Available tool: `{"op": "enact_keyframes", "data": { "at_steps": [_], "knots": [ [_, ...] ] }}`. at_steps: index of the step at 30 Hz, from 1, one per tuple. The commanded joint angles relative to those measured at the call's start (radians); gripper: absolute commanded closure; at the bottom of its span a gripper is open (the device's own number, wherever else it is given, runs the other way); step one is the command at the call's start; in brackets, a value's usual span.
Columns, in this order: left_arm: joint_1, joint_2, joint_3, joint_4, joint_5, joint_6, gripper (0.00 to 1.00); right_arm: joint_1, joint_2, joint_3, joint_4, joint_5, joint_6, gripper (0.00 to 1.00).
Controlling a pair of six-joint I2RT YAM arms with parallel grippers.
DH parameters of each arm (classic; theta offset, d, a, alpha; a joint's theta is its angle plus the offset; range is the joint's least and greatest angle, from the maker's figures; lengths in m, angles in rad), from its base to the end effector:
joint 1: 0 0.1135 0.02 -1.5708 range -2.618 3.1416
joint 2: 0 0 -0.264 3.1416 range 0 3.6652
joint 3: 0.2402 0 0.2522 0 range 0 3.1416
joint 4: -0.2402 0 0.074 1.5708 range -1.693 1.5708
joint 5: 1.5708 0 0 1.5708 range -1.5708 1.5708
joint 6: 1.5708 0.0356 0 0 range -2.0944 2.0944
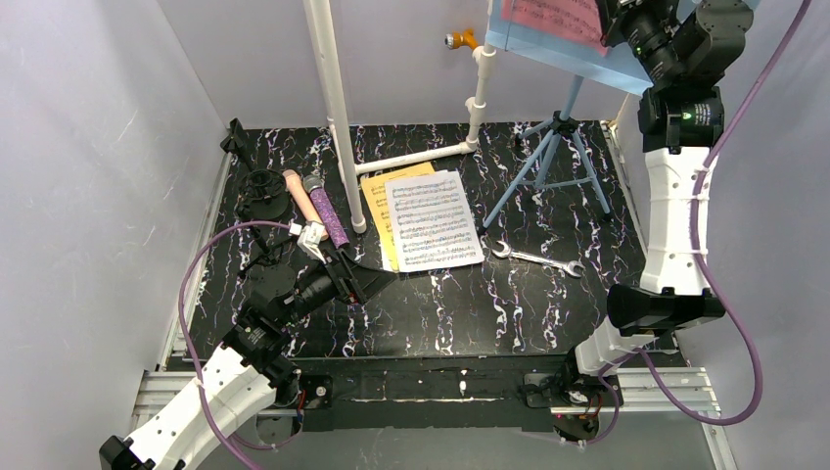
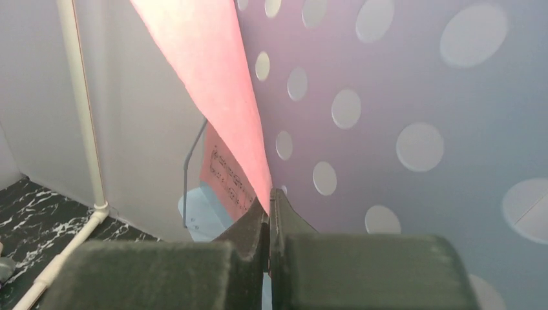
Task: Pack up the instrument practice props
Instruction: Pick up the sheet music from the music stand.
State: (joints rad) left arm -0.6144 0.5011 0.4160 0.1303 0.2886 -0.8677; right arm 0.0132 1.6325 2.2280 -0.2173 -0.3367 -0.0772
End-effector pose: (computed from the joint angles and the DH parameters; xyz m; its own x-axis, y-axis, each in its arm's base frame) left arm 0.1132 -0.0922 0.2842 -0.5749 -0.4894 -0.6557 0.5357 0.3806 -0.7537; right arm 0.3052 0.0158 0.6038 0.3928 -0.0676 -0.9172 -0.2900 0.9373 -0.1933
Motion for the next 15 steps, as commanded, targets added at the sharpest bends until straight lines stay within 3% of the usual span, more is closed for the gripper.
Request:
{"op": "enact_keyframes", "data": {
  "at_steps": [1, 9, 15],
  "knots": [
    [0.005, -0.01, 0.0, 0.009, 0.01, 0.004, 0.02, -0.004, -0.034, 0.085, 0.076, -0.01, -0.019, 0.99],
    [0.006, -0.014, -0.005, 0.009, 0.024, 0.003, 0.02, -0.004, -0.106, 0.143, 0.037, 0.08, -0.075, 0.99],
    [0.005, -0.019, 0.001, 0.017, 0.061, 0.045, 0.02, -0.004, -0.172, 0.138, -0.02, -0.022, -0.055, 0.99]
  ]
}}
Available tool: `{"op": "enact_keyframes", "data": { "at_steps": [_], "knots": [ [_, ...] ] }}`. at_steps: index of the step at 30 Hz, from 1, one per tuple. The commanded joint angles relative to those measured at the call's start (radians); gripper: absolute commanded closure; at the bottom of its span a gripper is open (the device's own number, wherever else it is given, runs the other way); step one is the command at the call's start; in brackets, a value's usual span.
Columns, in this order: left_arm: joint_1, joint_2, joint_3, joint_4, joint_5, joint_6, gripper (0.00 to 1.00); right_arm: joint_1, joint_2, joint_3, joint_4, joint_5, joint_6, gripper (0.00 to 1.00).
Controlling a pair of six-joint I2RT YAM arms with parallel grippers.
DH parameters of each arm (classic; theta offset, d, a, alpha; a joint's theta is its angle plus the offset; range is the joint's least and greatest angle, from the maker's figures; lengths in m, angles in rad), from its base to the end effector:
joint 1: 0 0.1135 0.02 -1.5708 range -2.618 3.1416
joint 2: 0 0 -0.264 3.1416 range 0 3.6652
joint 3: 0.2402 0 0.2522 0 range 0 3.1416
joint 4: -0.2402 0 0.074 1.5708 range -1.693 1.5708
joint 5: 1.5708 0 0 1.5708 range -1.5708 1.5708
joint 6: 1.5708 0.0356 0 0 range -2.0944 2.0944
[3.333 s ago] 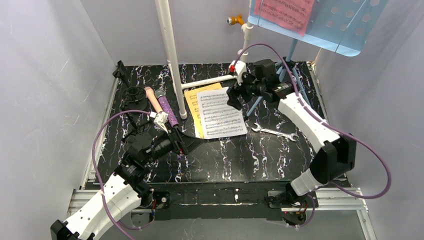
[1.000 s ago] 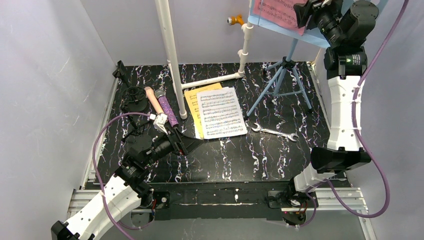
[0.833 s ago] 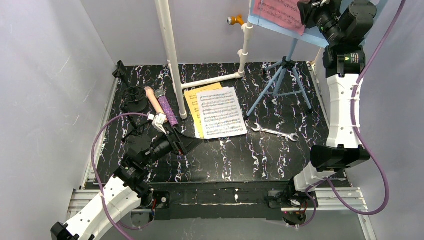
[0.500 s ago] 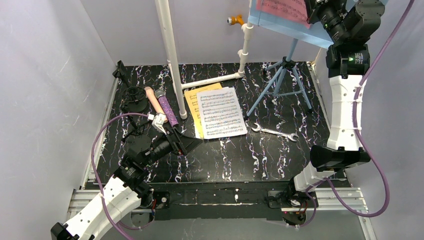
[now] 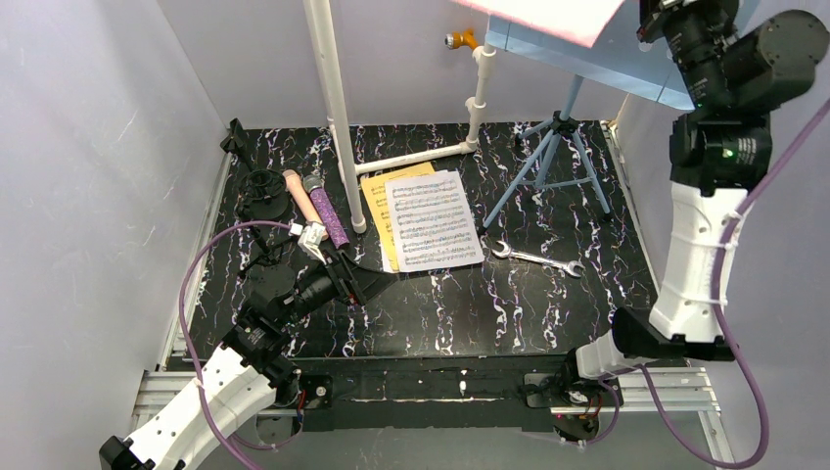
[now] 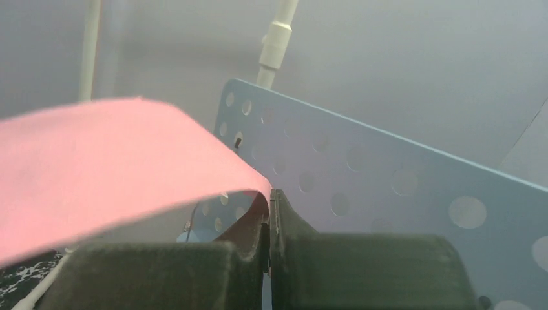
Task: Pack up the instrument practice props
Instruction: Pick up the sheet music from the music stand.
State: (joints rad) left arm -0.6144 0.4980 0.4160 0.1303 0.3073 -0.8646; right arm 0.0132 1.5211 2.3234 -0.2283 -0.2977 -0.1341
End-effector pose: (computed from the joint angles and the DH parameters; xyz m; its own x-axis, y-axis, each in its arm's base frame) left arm 0.1122 -0.0923 0.2845 -0.5803 -0.4781 -0.6593 0.5468 0.3712 -0.7505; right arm 0.2246 0.0134 0.6537 0.5727 -0.1203 -0.8109 -0.1840 0.9451 -0.2701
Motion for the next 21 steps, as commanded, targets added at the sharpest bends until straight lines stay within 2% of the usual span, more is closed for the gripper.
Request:
{"op": "enact_keyframes", "data": {
  "at_steps": [1, 7, 13, 17, 21],
  "knots": [
    [0.005, -0.024, 0.0, 0.022, 0.048, 0.054, 0.02, -0.004, -0.076, 0.04, -0.02, -0.09, 0.01, 0.99],
    [0.005, -0.099, -0.003, 0.048, 0.065, 0.157, 0.02, -0.004, -0.148, -0.047, -0.042, -0.323, 0.119, 0.99],
    [0.004, -0.107, 0.04, 0.057, 0.097, 0.273, 0.02, -0.004, -0.241, -0.305, 0.131, -0.647, 0.411, 0.99],
    [0.003, -0.069, 0.07, 0.073, 0.11, 0.325, 0.02, -0.004, -0.297, -0.505, 0.174, -0.744, 0.51, 0.99],
    [-0.013, -0.028, 0.086, 0.111, 0.09, 0.361, 0.02, -0.004, -0.358, -0.68, 0.149, -0.78, 0.524, 0.99]
  ]
}}
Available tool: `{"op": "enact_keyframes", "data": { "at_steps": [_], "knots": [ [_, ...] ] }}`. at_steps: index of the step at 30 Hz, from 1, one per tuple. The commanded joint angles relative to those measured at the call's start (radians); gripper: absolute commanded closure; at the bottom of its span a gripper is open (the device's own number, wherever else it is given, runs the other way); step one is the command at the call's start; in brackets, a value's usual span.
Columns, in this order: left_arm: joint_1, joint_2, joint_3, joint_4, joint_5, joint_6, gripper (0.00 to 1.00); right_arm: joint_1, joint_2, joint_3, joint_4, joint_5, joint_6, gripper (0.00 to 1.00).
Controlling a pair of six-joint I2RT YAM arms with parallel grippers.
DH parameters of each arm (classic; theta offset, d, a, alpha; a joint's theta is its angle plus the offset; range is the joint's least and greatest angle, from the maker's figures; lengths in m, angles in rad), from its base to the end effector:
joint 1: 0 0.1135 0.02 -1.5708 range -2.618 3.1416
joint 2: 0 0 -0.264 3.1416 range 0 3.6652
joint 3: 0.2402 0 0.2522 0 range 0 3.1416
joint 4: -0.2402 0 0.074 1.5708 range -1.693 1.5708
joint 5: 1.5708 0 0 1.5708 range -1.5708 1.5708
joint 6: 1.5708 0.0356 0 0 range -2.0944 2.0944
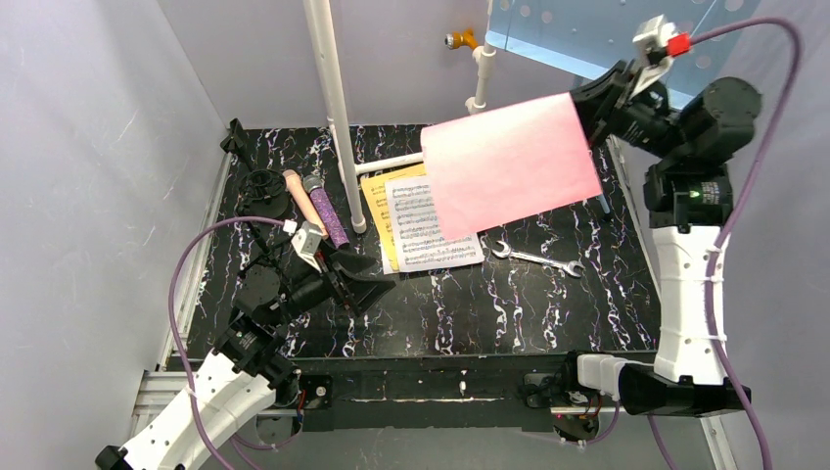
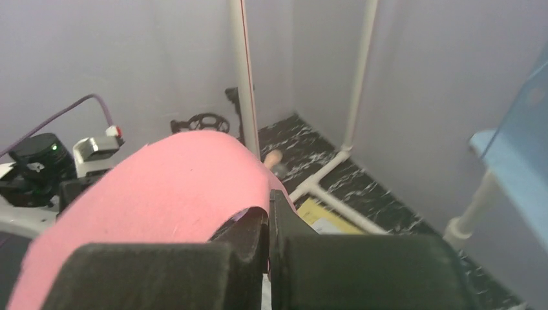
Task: Pack up the instrument practice props
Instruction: Pick up the sheet music from the music stand, then place the sheet music at the center of the board.
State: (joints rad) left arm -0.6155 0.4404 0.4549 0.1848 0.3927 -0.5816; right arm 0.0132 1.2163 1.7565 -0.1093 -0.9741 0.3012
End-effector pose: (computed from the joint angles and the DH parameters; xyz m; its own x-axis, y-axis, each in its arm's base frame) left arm 0.0983 -0.0862 0.3107 -0.3262 -0.3909 -0.8607 0.7904 0.3865 -0.4752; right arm 0.1926 0.0320 0.5778 0.1737 0.1690 -0.9702 -0.8487 0.5255 -0.0604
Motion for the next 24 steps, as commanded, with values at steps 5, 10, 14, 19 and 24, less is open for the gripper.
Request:
{"op": "enact_keyframes", "data": {
  "at_steps": [5, 10, 14, 19, 24],
  "knots": [
    [-0.077, 0.067, 0.062, 0.07, -0.062, 0.169, 0.02, 0.036, -0.133, -0.358, -0.001, -0.109, 0.108, 0.99],
    [-0.189, 0.116, 0.058, 0.073, -0.195, 0.278, 0.02, 0.082, -0.194, -0.559, -0.044, -0.104, 0.085, 0.99],
    [-0.244, 0.17, 0.031, 0.104, -0.27, 0.3, 0.02, 0.115, -0.232, -0.713, -0.058, -0.102, 0.085, 0.99],
    [-0.258, 0.156, -0.05, 0.19, -0.312, 0.3, 0.02, 0.136, -0.255, -0.848, -0.063, -0.118, 0.091, 0.99],
    [-0.263, 0.133, -0.096, 0.245, -0.246, 0.331, 0.02, 0.146, -0.254, -0.929, -0.051, -0.141, 0.105, 0.99]
  ]
}}
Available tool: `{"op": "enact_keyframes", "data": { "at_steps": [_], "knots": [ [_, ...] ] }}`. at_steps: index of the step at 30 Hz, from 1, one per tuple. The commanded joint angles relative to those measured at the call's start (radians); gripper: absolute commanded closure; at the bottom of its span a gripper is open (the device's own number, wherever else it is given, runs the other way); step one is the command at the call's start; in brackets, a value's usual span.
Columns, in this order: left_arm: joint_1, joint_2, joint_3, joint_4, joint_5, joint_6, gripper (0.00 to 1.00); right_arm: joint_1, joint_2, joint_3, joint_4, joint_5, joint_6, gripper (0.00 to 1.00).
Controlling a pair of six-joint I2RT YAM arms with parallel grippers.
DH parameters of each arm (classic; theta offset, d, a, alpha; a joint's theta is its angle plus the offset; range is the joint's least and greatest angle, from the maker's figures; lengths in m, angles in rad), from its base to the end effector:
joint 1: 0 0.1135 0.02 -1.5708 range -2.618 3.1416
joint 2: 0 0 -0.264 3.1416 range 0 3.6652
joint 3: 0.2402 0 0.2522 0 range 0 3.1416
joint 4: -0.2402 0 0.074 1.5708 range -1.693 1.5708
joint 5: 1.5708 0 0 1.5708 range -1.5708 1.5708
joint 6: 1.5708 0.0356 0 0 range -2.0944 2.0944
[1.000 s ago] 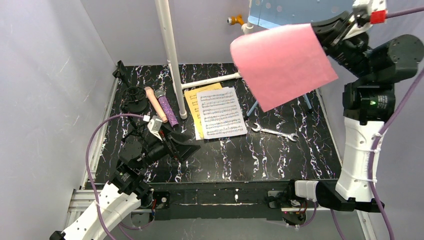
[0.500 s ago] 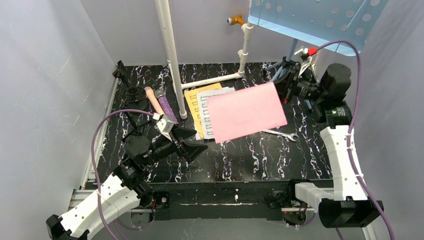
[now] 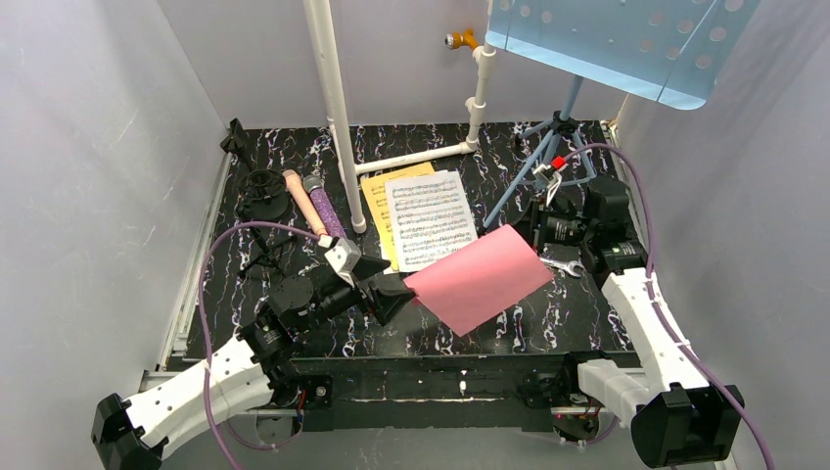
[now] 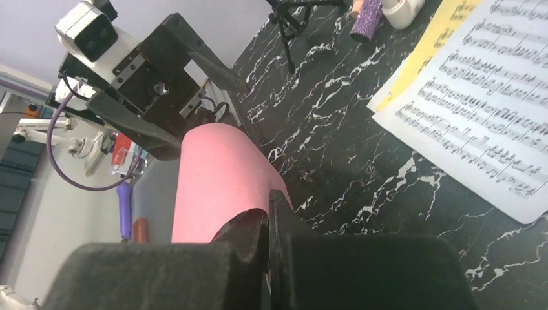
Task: Pack up the instrument practice props
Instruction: Place the sheet music at the center of the board.
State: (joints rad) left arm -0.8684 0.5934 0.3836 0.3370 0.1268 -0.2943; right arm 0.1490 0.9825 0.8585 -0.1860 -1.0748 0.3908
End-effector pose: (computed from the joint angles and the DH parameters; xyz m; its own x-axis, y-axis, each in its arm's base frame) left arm 0.1010 -0.1263 0.2827 -0.1647 -0.2508 -0.9539 0.8259 0.4936 -0.2724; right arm 0.2036 0.0622 0.3346 -0.6214 0.0901 -0.7783 -0.7162 0.3374 0.6108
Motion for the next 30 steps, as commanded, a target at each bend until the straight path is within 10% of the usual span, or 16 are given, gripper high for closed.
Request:
{"op": "enact_keyframes", "data": {
  "at_steps": [1, 19, 30],
  "knots": [
    [-0.011, -0.016, -0.028, 0.106, 0.043, 0.046, 0.02, 0.012, -0.016, -0.043, 0.036, -0.046, 0.025, 0.99],
    [-0.057, 0.1, 0.02, 0.143, 0.098, 0.088, 0.02, 0.021, 0.078, -0.221, 0.255, -0.095, 0.25, 0.99],
    [-0.061, 0.082, 0.017, 0.16, -0.112, -0.044, 0.02, 0.025, 0.142, -0.252, 0.277, -0.068, 0.27, 0.99]
  ]
}}
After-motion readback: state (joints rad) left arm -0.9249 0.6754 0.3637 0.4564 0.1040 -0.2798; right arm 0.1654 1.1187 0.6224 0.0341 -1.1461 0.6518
